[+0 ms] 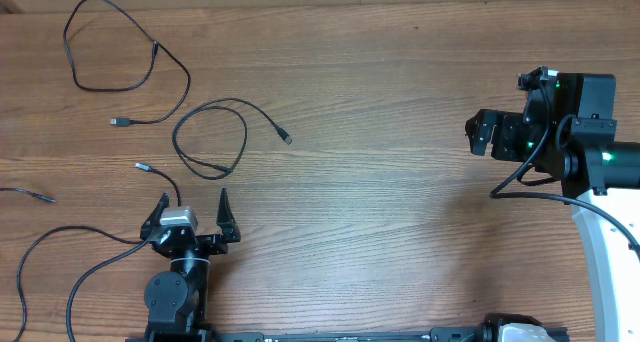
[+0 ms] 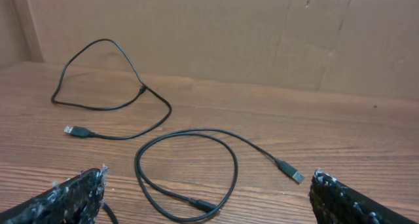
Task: Untangle cables
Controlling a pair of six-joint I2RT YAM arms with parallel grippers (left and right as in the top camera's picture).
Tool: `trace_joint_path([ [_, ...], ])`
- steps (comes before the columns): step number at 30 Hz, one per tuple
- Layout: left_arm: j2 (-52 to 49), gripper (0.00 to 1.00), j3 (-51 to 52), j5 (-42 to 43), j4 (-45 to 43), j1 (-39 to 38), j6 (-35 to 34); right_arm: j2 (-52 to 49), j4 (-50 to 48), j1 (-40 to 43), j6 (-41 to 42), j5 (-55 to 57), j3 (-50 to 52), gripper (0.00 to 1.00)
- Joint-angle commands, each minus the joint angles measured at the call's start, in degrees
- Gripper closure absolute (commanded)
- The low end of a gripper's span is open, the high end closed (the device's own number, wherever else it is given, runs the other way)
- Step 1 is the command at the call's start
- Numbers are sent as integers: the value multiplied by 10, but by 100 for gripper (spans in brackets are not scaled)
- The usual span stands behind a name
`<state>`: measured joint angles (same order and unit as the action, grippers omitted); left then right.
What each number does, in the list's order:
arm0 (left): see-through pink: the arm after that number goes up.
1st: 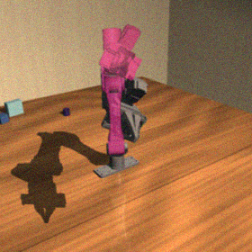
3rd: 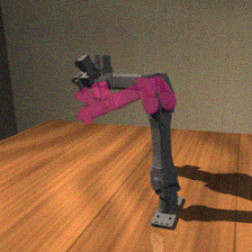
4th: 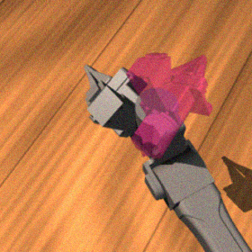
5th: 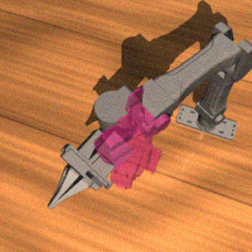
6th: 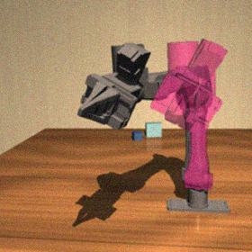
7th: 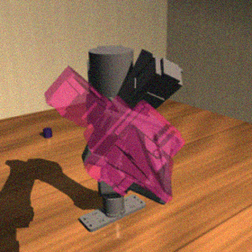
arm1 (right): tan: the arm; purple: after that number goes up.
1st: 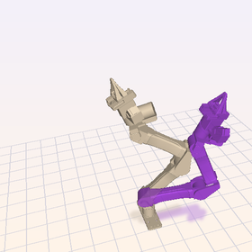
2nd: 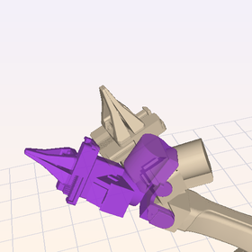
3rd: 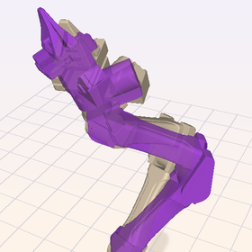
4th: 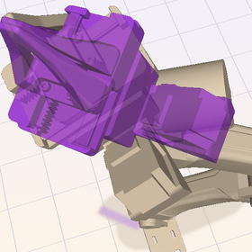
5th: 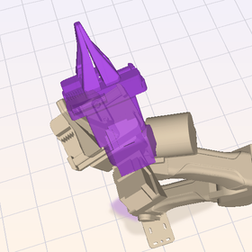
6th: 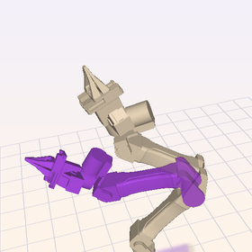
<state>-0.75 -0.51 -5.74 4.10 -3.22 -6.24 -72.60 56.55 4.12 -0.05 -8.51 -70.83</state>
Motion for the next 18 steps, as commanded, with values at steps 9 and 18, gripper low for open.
trace_joint_path([
  [9, 6, 0, 2, 7, -72, 7, -96, 5, -3, 0, -4, 6, -16, 0],
  [18, 6, 0, 2, 50, 4, 7, -33, 5, -3, 0, -5, 6, -16, 0],
])
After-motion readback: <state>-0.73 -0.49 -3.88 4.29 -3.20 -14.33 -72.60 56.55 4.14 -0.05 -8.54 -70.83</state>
